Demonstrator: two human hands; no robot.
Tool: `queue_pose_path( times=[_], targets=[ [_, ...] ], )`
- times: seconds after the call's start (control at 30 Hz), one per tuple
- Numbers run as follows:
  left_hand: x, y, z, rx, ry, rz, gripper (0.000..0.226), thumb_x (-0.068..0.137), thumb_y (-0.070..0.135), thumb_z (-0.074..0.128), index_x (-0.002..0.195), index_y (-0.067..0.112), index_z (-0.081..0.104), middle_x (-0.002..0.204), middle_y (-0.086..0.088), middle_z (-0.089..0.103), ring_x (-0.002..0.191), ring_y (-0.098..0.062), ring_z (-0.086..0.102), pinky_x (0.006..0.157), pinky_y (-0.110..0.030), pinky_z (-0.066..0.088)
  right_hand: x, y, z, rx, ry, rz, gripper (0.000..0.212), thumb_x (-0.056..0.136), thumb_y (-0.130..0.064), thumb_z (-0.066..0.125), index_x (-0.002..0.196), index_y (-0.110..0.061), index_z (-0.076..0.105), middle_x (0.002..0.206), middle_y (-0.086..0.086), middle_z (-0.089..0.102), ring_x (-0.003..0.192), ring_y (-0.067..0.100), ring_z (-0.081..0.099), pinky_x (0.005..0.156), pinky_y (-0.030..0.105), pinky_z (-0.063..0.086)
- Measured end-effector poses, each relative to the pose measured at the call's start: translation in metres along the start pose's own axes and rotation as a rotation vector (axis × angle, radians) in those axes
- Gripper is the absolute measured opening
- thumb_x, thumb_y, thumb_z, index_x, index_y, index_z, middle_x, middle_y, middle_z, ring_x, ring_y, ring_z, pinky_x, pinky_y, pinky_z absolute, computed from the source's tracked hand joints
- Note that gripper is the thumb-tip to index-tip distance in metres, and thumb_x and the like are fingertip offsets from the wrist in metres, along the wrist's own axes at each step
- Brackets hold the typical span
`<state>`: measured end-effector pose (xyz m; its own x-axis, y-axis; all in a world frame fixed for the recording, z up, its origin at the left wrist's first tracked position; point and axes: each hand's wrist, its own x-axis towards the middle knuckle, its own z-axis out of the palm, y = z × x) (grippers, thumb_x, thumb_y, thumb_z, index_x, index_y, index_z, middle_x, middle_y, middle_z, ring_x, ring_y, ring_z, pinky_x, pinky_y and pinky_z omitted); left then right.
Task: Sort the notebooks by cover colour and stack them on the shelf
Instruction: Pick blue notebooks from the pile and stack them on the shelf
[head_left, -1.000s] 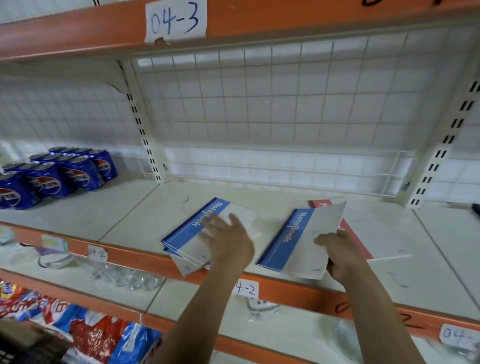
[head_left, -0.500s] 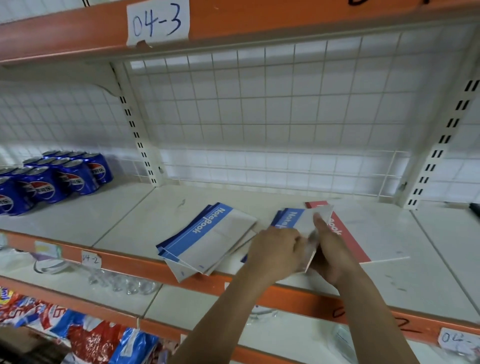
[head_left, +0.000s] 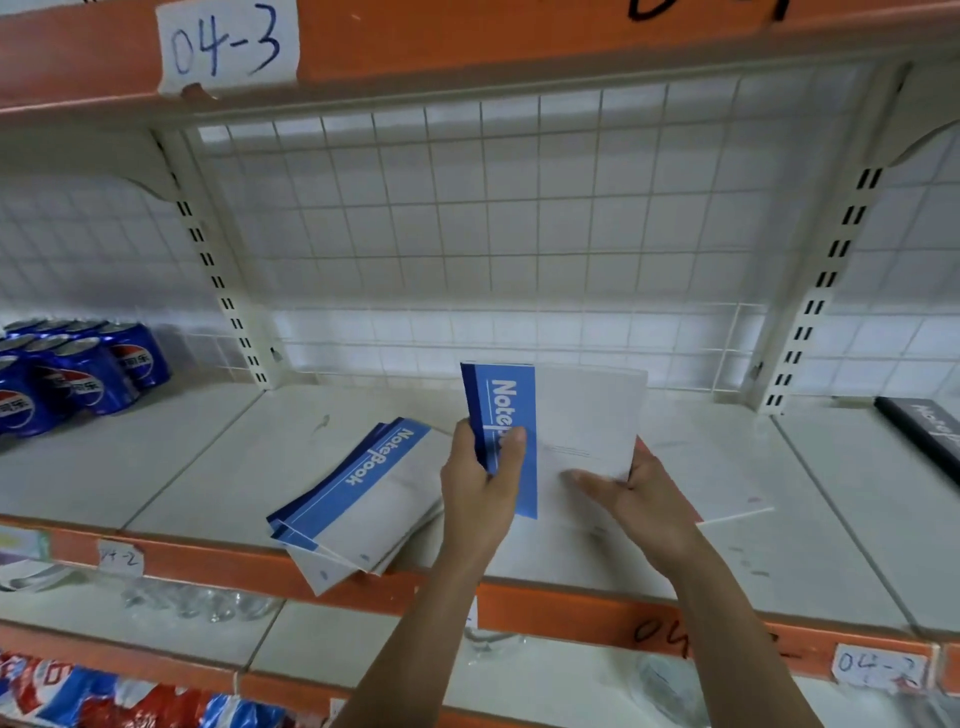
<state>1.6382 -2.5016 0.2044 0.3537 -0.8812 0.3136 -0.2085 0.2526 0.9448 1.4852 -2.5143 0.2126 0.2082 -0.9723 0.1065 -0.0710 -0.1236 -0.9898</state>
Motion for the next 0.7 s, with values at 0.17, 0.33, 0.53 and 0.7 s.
queue_pose_path(
  times=[0.17,0.33,0.53,0.7],
  targets=[
    [-0.009,-0.014,0.002,0.077,-0.089,-0.134,0.009,0.096,0.019,0.05,0.096,0.025,0.044,0.09,0.007,0.06,0.071,-0.001,0.057,0.059,-0.013,0.046,0.001,0.021,0.008,0.008,0.053,0.082,0.036,0.087,-0.004,0.061,0.119,-0.022,0.06,0.105,-0.009,0.071,0.098,0.008,0.067,0.078,0.021,0.051],
    [-0.01,-0.018,0.0,0.253,-0.244,-0.217,0.018,0.098,0.009,0.039,0.115,0.014,0.039,0.105,-0.001,0.054,0.075,-0.005,0.053,0.051,-0.01,0.041,-0.004,0.025,0.019,-0.07,0.389,0.08,0.037,0.086,-0.003,0.06,0.118,-0.012,0.045,0.113,0.003,0.061,0.09,0.014,0.062,0.079,0.016,0.049],
    [-0.02,0.001,0.01,0.183,-0.316,-0.203,0.026,0.096,0.008,0.04,0.119,0.018,0.042,0.102,0.002,0.057,0.077,-0.005,0.054,0.058,-0.018,0.04,-0.028,0.009,0.002,-0.317,0.511,0.001,0.077,0.08,-0.005,0.069,0.141,-0.012,0.024,0.119,0.001,0.05,0.088,0.012,0.061,0.079,0.017,0.048],
    [-0.035,0.012,0.033,0.158,-0.372,-0.269,0.027,0.09,0.003,0.037,0.114,0.007,0.049,0.093,-0.004,0.056,0.068,-0.011,0.05,0.055,-0.022,0.035,-0.067,0.004,-0.031,-0.407,0.365,0.199,0.058,0.068,-0.023,0.081,0.115,-0.021,0.048,0.103,-0.002,0.063,0.091,0.013,0.063,0.074,0.025,0.049]
  ],
)
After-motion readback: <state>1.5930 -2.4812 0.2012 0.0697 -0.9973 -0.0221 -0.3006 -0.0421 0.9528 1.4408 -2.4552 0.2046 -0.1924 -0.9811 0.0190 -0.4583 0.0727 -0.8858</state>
